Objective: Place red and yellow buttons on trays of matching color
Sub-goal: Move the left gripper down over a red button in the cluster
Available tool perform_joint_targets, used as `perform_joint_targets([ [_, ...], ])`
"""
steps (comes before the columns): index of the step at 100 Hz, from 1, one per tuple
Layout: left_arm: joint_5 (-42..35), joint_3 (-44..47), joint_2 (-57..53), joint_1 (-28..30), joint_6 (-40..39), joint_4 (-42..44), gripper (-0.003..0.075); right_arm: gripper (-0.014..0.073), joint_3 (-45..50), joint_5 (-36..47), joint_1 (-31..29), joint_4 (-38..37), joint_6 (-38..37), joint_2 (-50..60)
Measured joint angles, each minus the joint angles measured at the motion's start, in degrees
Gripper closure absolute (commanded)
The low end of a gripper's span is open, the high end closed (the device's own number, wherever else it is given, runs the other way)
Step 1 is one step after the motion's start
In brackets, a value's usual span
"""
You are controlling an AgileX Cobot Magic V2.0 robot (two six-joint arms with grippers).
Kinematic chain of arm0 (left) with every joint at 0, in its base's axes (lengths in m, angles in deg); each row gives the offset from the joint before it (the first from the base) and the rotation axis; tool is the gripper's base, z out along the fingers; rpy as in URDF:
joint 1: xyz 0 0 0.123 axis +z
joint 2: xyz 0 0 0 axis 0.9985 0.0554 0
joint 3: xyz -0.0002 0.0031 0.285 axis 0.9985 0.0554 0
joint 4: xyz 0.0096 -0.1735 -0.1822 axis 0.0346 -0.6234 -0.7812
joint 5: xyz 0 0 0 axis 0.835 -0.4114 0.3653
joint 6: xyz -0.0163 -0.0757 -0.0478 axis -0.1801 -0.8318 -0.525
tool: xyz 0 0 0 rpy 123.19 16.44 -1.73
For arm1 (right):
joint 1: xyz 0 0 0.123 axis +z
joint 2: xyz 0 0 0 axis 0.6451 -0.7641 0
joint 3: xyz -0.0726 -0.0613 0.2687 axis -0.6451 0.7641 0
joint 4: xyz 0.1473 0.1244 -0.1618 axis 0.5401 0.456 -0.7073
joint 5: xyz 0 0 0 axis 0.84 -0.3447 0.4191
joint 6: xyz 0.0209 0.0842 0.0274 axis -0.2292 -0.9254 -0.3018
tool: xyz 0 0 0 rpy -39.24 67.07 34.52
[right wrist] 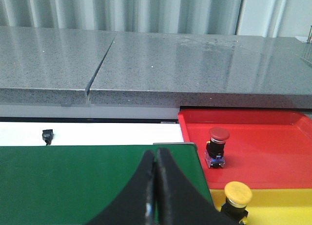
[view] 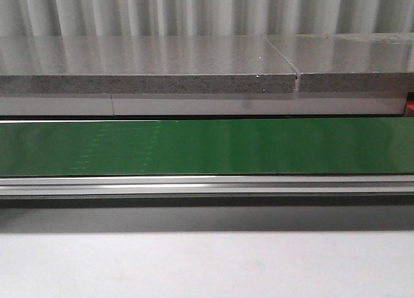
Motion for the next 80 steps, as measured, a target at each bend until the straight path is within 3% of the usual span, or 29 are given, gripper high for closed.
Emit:
perform_joint_targets([
  [14,-0.2,0.0,0.95,0.0,0.0,-0.22,0.0283,0.066,0.0,0.0,0.0,0.0,0.0,0.0],
  [50,-0.7,0.0,1.19,0.0,0.0,-0.35,0.0493,0.066,0.0,0.0,0.0,0.0,0.0,0.0],
  [80,-1.67,0.0,-0.99,-1.26,0.36,0.46,0.0506,0.066,0.0,0.0,0.0,0.0,0.0,0.0],
])
